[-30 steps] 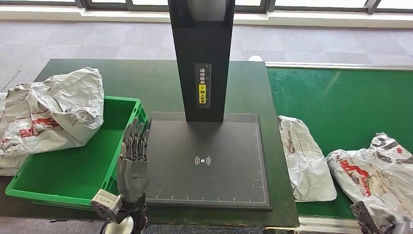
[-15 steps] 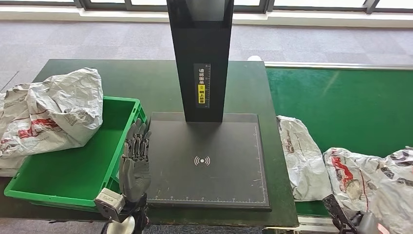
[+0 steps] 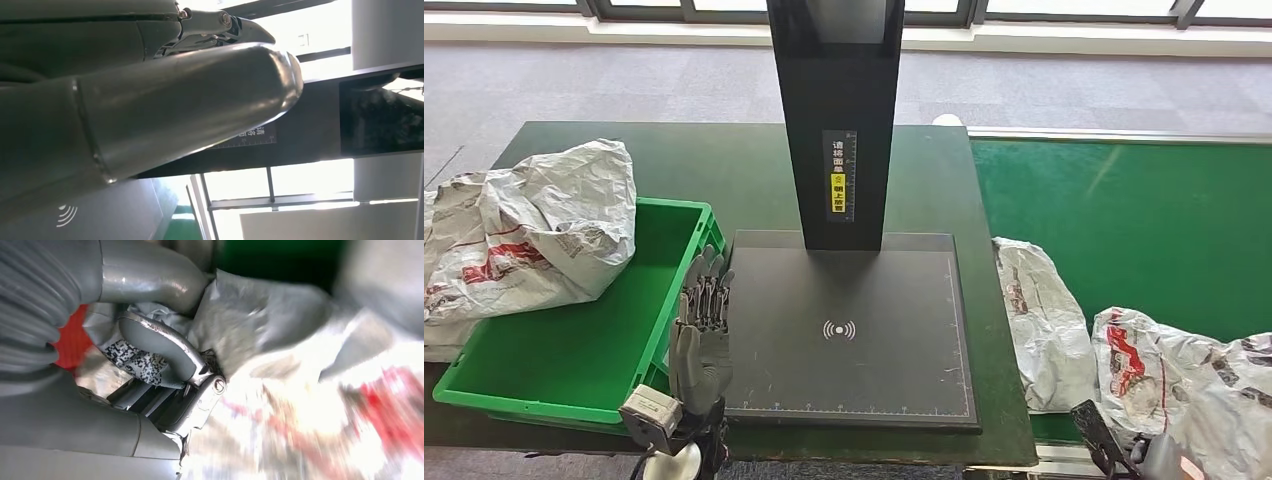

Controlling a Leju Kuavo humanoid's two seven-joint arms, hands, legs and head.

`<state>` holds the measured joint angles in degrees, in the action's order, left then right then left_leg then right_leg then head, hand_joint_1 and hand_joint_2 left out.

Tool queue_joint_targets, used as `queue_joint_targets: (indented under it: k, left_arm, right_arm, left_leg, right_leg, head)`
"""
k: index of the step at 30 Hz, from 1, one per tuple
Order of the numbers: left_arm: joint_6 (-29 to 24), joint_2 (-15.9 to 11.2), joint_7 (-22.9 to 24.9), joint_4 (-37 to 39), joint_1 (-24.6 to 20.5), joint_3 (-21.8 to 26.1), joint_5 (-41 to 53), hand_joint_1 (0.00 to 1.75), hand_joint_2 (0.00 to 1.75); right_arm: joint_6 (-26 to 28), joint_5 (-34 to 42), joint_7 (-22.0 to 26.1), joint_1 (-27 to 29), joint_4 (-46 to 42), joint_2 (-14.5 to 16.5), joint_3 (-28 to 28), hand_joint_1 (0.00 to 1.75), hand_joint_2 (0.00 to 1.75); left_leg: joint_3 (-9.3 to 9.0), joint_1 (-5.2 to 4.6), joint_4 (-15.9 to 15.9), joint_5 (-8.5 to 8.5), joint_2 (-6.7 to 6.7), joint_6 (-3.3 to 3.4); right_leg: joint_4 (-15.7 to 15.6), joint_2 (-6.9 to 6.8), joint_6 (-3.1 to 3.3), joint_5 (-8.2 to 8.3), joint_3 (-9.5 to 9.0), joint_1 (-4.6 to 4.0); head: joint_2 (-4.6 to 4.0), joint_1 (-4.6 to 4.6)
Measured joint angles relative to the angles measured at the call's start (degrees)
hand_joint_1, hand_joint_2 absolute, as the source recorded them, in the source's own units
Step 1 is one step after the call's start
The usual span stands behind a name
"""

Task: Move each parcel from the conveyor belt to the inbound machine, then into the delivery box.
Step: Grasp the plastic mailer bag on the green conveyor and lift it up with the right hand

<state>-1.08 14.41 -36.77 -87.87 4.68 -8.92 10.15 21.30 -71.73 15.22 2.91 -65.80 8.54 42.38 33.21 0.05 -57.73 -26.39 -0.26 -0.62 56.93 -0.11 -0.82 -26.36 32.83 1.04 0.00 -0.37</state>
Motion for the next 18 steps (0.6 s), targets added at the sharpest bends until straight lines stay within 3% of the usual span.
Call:
queue_joint_targets:
  k: [3,9,12,18]
  left_arm:
    - [0.3,0.0,-0.3,0.2,0.0,0.2,0.0,0.00,0.00]
    - [0.5,0.1,-0.7,0.3,0.0,0.5,0.0,0.00,0.00]
    - [0.9,0.1,-0.9,0.5,0.0,0.6,0.0,0.00,0.00]
    - [1.2,0.2,-1.0,0.6,0.0,0.8,0.0,0.00,0.00]
  right_arm:
    - [3.5,11.8,9.8,2.2,-7.4,3.1,-1.1,1.75,1.75]
    - [-0.7,30.2,19.2,6.3,-21.6,7.2,-6.6,1.75,1.75]
    - [-2.7,35.2,21.9,7.9,-26.5,8.1,-10.3,1.75,1.75]
    - [-2.5,36.7,22.8,9.3,-30.6,8.5,-16.2,1.75,1.75]
  left_leg:
    - [0.00,0.02,0.0,0.00,0.00,-0.01]
    - [0.01,0.03,0.0,0.00,0.01,-0.02]
    - [0.01,0.03,0.0,-0.01,0.02,-0.02]
    - [0.00,0.02,0.0,0.00,0.04,-0.02]
  right_leg:
    - [0.0,0.00,0.01,-0.01,0.02,-0.02]
    - [0.0,0.00,0.04,-0.04,0.02,-0.02]
    - [0.0,0.02,0.04,-0.05,0.02,-0.01]
    - [0.0,0.02,0.03,-0.03,0.01,0.00]
  head:
    - [0.00,0.00]
    - [0.00,0.00]
    - [0.00,0.00]
    - [0.00,0.00]
